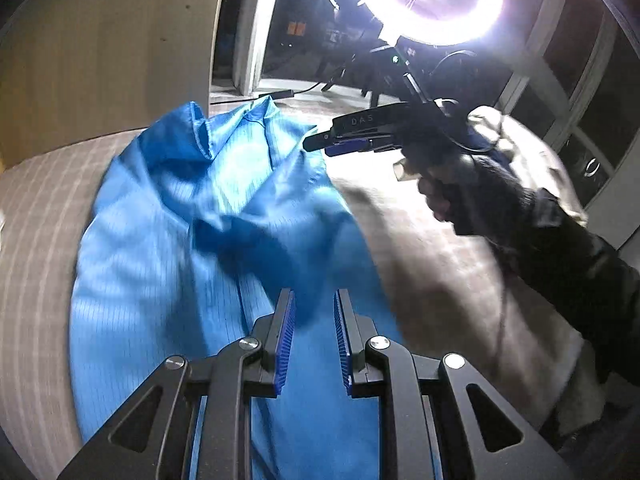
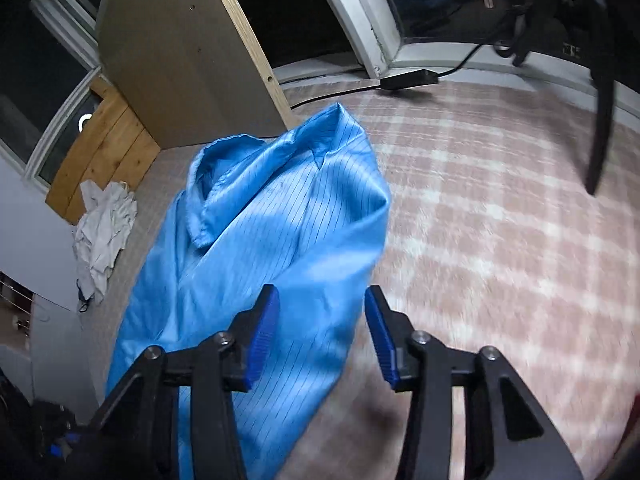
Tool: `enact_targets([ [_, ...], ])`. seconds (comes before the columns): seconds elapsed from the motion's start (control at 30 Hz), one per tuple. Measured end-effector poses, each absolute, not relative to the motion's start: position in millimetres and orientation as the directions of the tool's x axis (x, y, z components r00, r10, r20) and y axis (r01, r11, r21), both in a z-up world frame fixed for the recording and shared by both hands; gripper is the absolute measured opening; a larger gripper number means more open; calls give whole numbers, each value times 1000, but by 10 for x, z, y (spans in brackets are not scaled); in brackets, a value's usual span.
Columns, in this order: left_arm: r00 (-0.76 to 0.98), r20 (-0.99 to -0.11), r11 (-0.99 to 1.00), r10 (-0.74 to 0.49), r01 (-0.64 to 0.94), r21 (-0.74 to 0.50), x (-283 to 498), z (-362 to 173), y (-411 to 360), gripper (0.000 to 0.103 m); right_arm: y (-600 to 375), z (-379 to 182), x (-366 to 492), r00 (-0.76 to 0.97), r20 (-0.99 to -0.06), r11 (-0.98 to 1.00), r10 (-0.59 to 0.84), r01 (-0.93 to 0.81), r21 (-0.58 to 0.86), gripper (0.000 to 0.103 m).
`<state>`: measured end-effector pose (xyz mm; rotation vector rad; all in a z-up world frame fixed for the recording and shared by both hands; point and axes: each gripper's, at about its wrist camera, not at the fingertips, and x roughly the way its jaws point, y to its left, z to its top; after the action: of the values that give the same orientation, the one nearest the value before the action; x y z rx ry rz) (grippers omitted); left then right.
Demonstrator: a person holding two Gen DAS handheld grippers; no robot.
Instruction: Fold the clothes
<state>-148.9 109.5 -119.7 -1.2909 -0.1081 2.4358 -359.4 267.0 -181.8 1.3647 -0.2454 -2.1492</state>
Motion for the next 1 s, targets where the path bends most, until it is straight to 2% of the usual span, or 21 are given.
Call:
enact_targets([
  [0.07, -493, -789, -925, 366, -285, -251, -1627, -1335, 1032, 20, 2647, -1880, -3645, -303, -754, -800, -582, 377, 466, 47],
  [0.1, -487, -798, -929, 356, -277, -245, -1686, -1408, 1008, 20, 2646, -1906, -3653, -297, -744, -789, -599, 379, 484, 43],
  [0.13, -481, -809, -936, 338, -264, -234, -1738, -1478, 1003, 20, 2647, -1927, -3652, -289, -732, -776, -617, 381, 503, 12],
  [0.17, -472, -817, -938, 332, -254, -234, -1768, -1539, 991, 20, 2648, -1949, -3652, -281, -720, -762, -634, 384, 521, 2],
  [0.3, -436, -844, -947, 311, -218, -236, -1883, -1776, 947, 20, 2873, -1739, -3543, -402, -676, -783, -617, 397, 479, 2],
  [0.37, -431, -847, -947, 312, -219, -237, -1915, -1842, 950, 20, 2869, -1791, -3627, -379, -705, -794, -600, 390, 466, 2],
  [0.47, -429, -847, -946, 314, -220, -239, -1918, -1822, 954, 20, 2749, -1889, -3746, -308, -785, -829, -538, 362, 427, 8],
  [0.57, -438, -846, -949, 305, -218, -229, -1862, -1689, 892, 20, 2780, -1687, -3652, -391, -767, -851, -509, 361, 380, 25],
  [0.67, -493, -818, -953, 298, -200, -227, -1656, -1429, 691, 21, 2789, -1415, -3393, -456, -725, -845, -515, 410, 343, 28],
  [0.73, -519, -801, -954, 298, -169, -246, -1449, -1273, 514, 26, 2669, -1314, -3113, -398, -697, -778, -597, 499, 381, 28],
  [0.83, -522, -794, -949, 311, -124, -290, -1071, -1139, 307, 26, 2343, -1348, -2764, -249, -709, -670, -659, 622, 404, 28],
  [1.0, -442, -829, -936, 344, -90, -340, -509, -1216, 310, 30, 1562, -1760, -2645, -104, -804, -597, -585, 727, 340, 28],
])
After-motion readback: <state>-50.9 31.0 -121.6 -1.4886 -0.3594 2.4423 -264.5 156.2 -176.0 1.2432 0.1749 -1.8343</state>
